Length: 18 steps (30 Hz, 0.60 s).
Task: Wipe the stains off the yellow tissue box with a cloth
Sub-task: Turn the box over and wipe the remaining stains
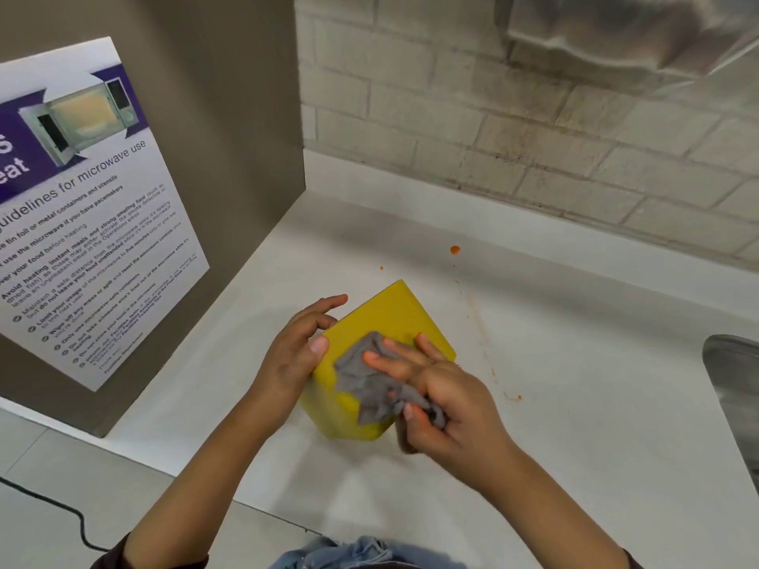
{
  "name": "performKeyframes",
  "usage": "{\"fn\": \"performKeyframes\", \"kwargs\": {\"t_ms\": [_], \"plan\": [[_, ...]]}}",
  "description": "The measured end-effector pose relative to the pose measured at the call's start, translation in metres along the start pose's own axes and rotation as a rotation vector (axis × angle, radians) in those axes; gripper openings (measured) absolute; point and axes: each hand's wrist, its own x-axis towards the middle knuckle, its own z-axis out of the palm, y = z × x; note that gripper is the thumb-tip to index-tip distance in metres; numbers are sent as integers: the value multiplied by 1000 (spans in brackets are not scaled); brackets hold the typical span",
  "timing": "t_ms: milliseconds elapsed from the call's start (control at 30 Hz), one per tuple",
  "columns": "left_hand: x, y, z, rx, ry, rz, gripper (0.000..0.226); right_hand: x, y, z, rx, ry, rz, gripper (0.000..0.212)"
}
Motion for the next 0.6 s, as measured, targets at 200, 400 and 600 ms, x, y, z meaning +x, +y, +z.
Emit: {"fn": "performKeyframes", "kwargs": {"t_ms": [200,400,600], "plan": [[2,3,2,-50,2,-92,48,15,-3,10,-39,156,155,20],[14,0,1,-15,-38,-90,92,11,-15,19,-61,-25,-69,10],[1,-12,-5,30,7,-75,76,-8,9,-2,64,62,-1,23]]}}
